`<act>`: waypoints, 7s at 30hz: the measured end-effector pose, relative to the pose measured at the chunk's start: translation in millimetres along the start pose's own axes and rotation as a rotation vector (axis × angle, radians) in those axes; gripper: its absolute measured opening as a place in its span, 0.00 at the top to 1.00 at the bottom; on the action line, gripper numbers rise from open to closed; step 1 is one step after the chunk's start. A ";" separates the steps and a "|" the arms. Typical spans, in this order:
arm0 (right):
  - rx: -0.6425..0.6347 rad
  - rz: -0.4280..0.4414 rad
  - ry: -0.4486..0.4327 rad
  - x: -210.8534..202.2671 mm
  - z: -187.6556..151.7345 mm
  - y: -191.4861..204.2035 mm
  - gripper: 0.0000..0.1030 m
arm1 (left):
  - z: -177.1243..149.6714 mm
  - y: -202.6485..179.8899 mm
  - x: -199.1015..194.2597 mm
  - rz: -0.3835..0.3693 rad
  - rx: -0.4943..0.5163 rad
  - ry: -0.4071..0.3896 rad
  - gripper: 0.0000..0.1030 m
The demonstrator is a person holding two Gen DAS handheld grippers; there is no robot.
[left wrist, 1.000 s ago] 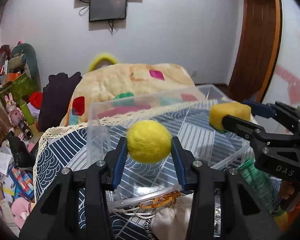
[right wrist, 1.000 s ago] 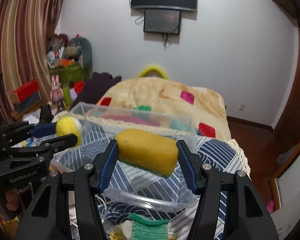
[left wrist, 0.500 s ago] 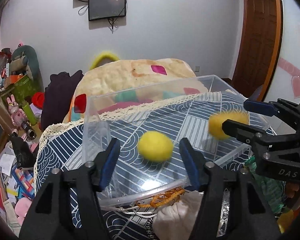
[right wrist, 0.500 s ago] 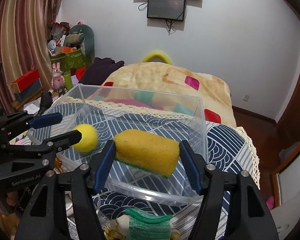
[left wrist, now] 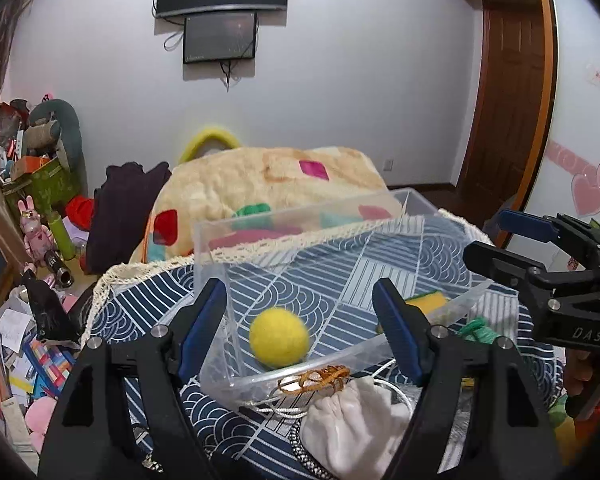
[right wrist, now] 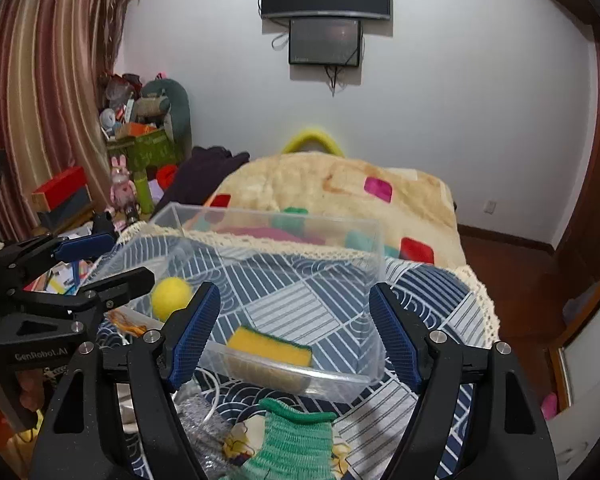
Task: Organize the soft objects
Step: 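Grasp the green knit glove with the right gripper while the left gripper grasps the white pouch, then lower the glove into the box and open the right gripper while the left releases the pouch inside, then grasp the silver mesh bag with the right gripper while the left gripper grasps the black cap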
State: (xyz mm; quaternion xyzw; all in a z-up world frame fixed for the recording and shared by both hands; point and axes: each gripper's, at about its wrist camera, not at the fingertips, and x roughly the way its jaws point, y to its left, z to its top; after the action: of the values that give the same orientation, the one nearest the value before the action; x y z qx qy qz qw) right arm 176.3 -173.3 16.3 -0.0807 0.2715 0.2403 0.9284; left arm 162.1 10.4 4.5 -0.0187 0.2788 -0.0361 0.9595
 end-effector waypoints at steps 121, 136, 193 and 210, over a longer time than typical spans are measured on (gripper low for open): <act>-0.028 0.073 0.129 71.1 -1.8 44.1 0.81 | -15.9 29.4 31.9 0.006 -0.046 0.093 0.59; -0.023 0.075 0.009 19.3 6.4 39.0 0.39 | -5.8 30.0 -22.2 -0.009 -0.046 0.002 0.29; 0.058 0.059 0.165 26.5 -101.8 54.2 0.33 | -148.4 42.3 -27.7 0.051 -0.135 0.148 0.28; 0.027 0.106 0.106 -3.6 -101.4 50.9 0.67 | -139.0 33.4 -52.8 0.020 -0.132 0.102 0.72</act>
State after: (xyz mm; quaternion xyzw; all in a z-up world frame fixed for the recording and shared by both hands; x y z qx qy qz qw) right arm 101.5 -158.8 -67.9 -0.0663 0.3272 0.2810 0.8998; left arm 45.0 45.7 -86.4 -0.0775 0.3291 -0.0092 0.9410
